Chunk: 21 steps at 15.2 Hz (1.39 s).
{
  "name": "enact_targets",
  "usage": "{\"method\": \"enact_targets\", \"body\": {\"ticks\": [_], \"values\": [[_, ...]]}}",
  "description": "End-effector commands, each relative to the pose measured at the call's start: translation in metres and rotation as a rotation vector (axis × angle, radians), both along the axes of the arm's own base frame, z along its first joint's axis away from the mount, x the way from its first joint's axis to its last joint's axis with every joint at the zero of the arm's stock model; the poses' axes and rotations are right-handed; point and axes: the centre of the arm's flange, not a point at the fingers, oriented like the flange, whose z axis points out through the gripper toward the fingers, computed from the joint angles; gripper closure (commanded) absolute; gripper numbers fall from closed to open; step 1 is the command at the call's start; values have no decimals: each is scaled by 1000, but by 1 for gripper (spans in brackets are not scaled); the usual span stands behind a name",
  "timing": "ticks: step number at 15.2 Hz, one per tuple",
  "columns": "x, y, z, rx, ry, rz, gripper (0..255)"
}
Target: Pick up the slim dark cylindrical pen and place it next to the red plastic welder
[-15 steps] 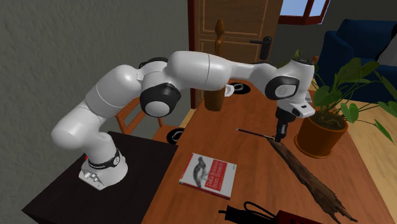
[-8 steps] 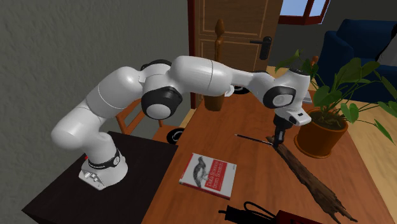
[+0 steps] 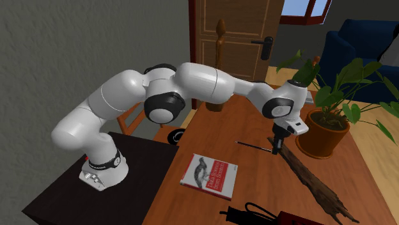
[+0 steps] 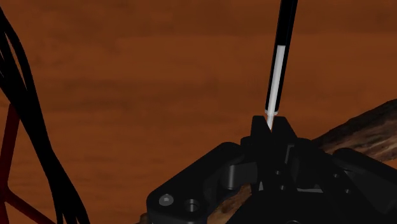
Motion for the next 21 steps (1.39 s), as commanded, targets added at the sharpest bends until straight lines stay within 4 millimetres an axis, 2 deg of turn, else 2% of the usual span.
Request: {"method": "enact_targets", "body": {"ticks": [1,16,21], "values": [[-1,1,-11,0,-1,0,255],[-1,1,-91,0,-1,0,255],[-1,1,-91,0,-1,0,255]]}}
